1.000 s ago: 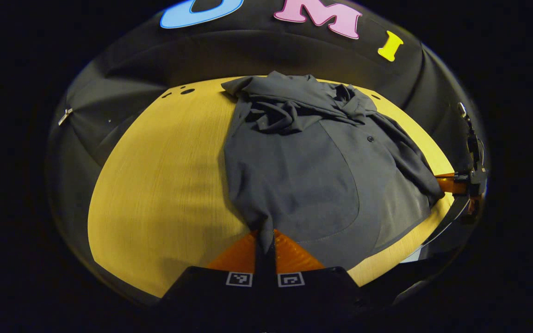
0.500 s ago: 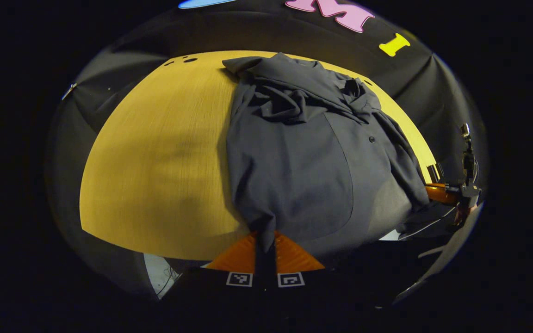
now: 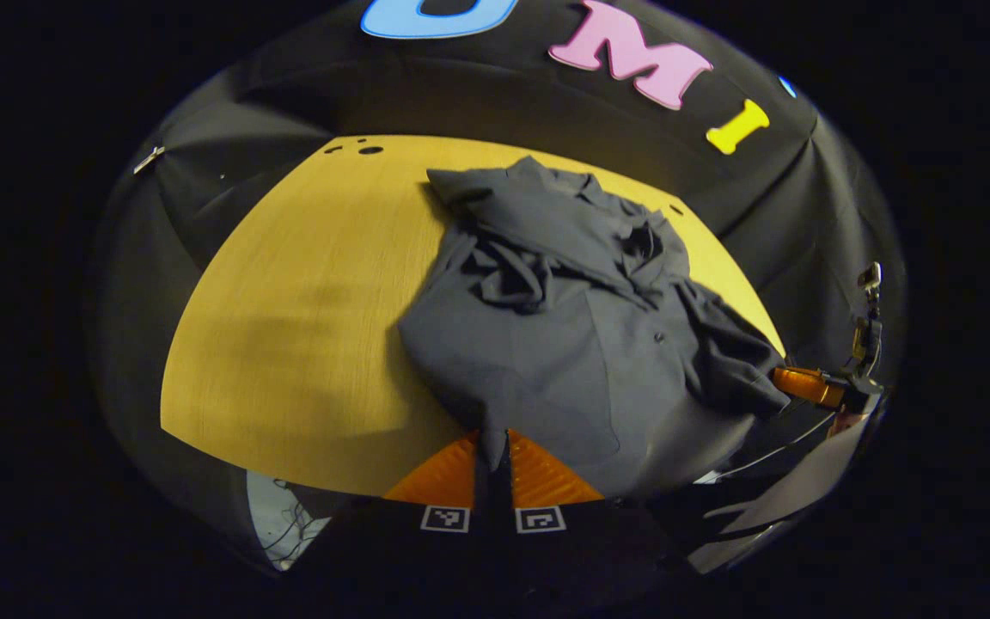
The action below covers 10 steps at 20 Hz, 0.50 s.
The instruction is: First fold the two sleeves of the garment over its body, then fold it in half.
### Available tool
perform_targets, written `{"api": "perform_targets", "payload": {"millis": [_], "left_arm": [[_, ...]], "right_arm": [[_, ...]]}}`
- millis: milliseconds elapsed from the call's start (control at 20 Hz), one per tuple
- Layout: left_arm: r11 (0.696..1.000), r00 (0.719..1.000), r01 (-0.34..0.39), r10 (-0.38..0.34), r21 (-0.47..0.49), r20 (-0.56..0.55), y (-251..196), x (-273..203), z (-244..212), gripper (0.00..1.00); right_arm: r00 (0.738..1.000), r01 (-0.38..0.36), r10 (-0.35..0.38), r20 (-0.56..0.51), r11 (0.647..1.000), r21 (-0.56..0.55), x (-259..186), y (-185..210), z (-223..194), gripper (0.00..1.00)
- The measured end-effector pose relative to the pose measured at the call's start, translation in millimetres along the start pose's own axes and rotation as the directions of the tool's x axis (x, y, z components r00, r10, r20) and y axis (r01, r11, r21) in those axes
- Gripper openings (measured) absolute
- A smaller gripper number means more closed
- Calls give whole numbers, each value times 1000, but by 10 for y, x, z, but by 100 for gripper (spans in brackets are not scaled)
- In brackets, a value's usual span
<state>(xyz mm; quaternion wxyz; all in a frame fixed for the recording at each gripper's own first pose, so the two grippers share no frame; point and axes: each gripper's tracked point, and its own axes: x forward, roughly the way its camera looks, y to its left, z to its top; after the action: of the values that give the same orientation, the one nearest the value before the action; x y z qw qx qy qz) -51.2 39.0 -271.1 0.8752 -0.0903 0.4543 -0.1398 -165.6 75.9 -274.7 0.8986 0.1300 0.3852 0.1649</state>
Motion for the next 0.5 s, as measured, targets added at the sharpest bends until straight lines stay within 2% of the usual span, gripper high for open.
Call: {"api": "perform_targets", "payload": {"millis": [250, 500], "left_arm": [[999, 992, 21, -16, -43, 125, -41, -39, 727, 6], [999, 971, 38, -32, -20, 239, -103, 123, 1413, 5]], "right_arm": [[986, -32, 15, 168, 995, 99, 121, 36, 780, 5], [961, -68, 27, 277, 988, 141, 348, 71, 1353, 5]]}}
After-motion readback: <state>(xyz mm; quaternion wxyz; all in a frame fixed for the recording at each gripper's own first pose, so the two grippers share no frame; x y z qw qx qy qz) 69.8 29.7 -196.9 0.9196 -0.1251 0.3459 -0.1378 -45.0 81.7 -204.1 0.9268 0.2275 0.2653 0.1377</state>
